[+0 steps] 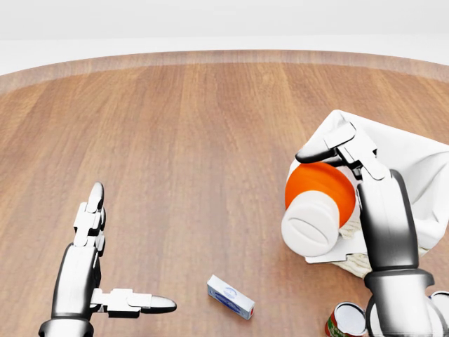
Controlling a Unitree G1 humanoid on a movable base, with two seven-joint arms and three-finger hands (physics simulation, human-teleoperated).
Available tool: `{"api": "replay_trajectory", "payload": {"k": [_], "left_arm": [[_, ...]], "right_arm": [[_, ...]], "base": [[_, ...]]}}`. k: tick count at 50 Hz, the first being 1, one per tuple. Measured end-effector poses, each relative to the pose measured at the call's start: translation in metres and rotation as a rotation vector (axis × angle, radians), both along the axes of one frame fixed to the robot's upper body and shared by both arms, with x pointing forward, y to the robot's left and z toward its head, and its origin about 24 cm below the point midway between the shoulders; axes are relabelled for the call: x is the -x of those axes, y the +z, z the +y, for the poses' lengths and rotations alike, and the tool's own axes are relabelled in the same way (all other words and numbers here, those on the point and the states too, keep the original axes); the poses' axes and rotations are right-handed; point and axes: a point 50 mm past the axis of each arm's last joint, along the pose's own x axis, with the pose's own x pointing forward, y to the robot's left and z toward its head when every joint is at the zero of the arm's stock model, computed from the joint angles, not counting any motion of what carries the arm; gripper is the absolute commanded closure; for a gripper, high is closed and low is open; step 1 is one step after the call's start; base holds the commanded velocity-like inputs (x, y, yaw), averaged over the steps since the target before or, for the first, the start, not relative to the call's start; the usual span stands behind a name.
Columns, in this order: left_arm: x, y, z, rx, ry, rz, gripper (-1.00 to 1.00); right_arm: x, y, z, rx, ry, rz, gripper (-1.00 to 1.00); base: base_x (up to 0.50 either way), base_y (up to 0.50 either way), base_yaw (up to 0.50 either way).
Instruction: Pick up the ketchup, and put it in the basket.
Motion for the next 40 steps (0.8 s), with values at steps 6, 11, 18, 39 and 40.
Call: {"api": "replay_trajectory", "payload": {"k": [6, 11, 18, 39, 40], "left_arm": [[0.000, 0.000, 0.000, 0.000, -0.001, 0.000, -1.00], [0.000, -0.001, 0.000, 0.000, -0.002, 0.000, -1.00], [0.000, -0.001, -0.001, -0.001, -0.004, 0.001, -1.00], [0.000, -0.005, -0.001, -0.004, -0.005, -0.001, -1.00], [0.000, -0.005, -0.001, -0.004, -0.005, -0.001, -1.00]], "right_arm": [[-0.007, 0.014, -0.004, 0.060, -0.006, -0.045, 1.00], [-0.014, 0.023, -0.008, 0.120, -0.015, -0.069, 1.00], [-0.024, 0.038, -0.011, 0.223, -0.031, -0.099, 1.00], [-0.053, 0.071, -0.023, 0.492, -0.107, -0.098, 1.00], [-0.055, 0.072, -0.024, 0.501, -0.112, -0.094, 1.00]], "base": [[0.00, 0.00, 0.00], [0.00, 0.00, 0.00], [0.00, 0.00, 0.00], [0.00, 0.00, 0.00], [0.00, 0.00, 0.00]]}}
